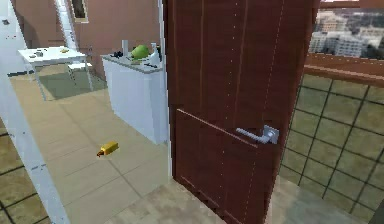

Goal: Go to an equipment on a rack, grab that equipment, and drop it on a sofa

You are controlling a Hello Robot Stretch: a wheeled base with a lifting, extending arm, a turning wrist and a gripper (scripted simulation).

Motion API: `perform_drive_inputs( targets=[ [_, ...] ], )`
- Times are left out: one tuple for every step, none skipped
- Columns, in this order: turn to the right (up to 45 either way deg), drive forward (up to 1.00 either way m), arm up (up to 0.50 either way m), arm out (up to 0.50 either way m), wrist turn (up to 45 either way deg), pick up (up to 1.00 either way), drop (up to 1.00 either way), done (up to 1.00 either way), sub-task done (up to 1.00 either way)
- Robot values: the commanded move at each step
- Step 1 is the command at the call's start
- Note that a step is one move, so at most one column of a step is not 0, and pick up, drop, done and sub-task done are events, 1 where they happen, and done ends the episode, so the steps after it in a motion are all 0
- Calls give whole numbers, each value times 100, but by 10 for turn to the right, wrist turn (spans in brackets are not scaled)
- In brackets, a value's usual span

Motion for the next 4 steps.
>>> perform_drive_inputs(
  targets=[
    [-180, 0, 0, 0, 0, 0, 0, 0, 0],
    [0, 50, 0, 0, 0, 0, 0, 0, 0],
    [90, 0, 0, 0, 0, 0, 0, 0, 0],
    [0, 70, 0, 0, 0, 0, 0, 0, 0]
  ],
)
